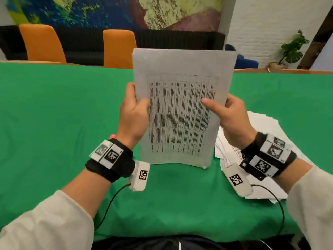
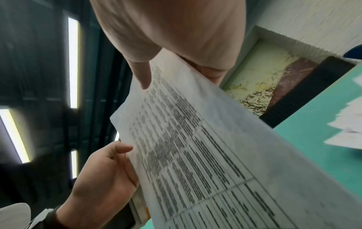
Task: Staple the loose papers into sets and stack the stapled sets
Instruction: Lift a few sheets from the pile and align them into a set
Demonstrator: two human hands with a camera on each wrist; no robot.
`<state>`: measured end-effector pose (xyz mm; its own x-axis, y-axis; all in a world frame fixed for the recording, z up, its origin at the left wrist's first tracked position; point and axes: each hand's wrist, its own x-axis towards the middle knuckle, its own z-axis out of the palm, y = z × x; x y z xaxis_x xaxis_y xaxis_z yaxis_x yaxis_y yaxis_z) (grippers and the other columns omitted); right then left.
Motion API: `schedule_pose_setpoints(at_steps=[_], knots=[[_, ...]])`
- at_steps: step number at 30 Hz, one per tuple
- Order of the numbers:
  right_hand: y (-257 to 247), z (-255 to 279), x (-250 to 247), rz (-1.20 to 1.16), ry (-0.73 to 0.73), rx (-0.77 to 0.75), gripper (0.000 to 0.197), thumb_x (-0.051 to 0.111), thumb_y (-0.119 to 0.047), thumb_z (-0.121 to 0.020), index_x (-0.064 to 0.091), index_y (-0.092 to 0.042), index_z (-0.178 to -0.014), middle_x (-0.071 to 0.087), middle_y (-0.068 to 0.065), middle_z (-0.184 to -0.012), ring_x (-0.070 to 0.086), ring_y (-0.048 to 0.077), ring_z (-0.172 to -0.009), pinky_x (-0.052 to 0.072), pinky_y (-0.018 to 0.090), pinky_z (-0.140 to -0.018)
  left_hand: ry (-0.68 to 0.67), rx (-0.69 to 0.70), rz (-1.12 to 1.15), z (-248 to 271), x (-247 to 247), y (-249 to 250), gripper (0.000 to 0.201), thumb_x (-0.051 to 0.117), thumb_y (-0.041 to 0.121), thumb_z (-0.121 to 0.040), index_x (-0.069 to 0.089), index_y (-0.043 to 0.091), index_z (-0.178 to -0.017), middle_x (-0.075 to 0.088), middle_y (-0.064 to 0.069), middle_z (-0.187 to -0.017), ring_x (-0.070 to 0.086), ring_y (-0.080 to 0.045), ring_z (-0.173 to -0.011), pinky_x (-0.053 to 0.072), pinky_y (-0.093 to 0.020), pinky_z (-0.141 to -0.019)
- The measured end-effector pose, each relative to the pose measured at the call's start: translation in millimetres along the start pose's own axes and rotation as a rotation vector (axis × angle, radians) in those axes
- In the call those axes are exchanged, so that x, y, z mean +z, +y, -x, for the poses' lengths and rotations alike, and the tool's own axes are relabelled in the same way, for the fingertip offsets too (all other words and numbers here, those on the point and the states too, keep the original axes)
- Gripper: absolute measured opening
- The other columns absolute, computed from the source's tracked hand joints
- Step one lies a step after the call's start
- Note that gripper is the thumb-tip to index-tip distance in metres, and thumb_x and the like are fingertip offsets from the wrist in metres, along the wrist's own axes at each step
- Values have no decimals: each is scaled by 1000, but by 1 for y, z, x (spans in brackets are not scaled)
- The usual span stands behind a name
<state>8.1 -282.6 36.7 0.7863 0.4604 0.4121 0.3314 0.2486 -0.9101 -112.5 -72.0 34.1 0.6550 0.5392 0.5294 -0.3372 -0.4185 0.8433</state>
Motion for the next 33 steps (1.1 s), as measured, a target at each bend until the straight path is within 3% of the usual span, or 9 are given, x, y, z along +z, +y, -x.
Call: schedule_pose_setpoints(at_steps=[3, 5, 7, 10, 14, 20, 23, 27, 33], knots=[[-18, -10, 1, 39, 6, -99, 30, 76, -12, -89, 69, -7, -119, 77, 11, -114, 75, 30, -107, 60, 50, -95, -37, 110, 27, -10, 4, 21, 34, 44, -3, -92, 57, 19, -114, 71, -4, -104, 65, -36, -95, 56, -60, -83], [-36, -21, 3, 31, 29, -196, 27, 74, -7, -94, 67, -2, -119, 76, 14, -111, 75, 33, -104, 61, 49, -91, -26, 198, 70, -25, 5, 40, 34, 43, -7, -90, 54, 18, -110, 64, -11, -101, 59, -29, -87, 54, -54, -79], [-48, -28, 4, -11, 43, -247, 25, 74, -6, -94, 67, -1, -118, 76, 15, -111, 75, 35, -104, 61, 47, -89, 4, 224, 134, -38, 4, 49, 28, 43, -5, -87, 52, 16, -104, 58, -9, -99, 54, -21, -86, 50, -48, -75], [-39, -26, 3, -32, 73, -200, 27, 77, -8, -92, 68, -4, -117, 77, 14, -112, 74, 33, -106, 60, 50, -92, 43, 127, 175, -35, 1, 36, 29, 46, -1, -83, 54, 16, -105, 62, -10, -100, 58, -25, -89, 52, -48, -80], [-11, -11, 0, -19, 53, -20, 21, 74, -11, -92, 72, -12, -112, 78, 10, -111, 75, 29, -103, 61, 50, -93, 6, -22, 135, -8, -1, 8, 37, 54, 9, -82, 60, 20, -116, 71, -14, -115, 68, -39, -106, 55, -65, -92], [-40, -25, 8, 10, 2, -126, 24, 72, -8, -96, 67, -6, -119, 74, 19, -116, 74, 34, -107, 61, 50, -90, 16, 63, 193, -33, 2, 34, 30, 53, 2, -86, 60, 14, -113, 70, -11, -107, 69, -23, -93, 60, -53, -82], [-40, -28, 12, 53, 22, -147, 26, 72, -10, -97, 66, -5, -121, 73, 20, -117, 74, 33, -105, 62, 50, -88, 51, 16, 196, -38, 3, 26, 31, 54, 5, -86, 62, 11, -115, 72, -11, -109, 71, -24, -95, 62, -50, -83], [-19, -21, 16, 99, 50, -29, 16, 71, -9, -96, 71, -15, -110, 79, 8, -108, 77, 25, -101, 62, 50, -91, -26, -77, 170, -22, 5, 6, 27, 55, 2, -92, 66, 13, -114, 77, -7, -111, 75, -24, -102, 63, -50, -88], [-53, -57, 14, 33, 130, -97, 27, 74, -8, -93, 69, -7, -120, 77, 11, -115, 75, 27, -108, 60, 51, -96, -42, 66, 136, -68, 5, 51, 27, 56, 4, -89, 67, 15, -111, 76, -5, -109, 74, -21, -101, 62, -45, -88]])
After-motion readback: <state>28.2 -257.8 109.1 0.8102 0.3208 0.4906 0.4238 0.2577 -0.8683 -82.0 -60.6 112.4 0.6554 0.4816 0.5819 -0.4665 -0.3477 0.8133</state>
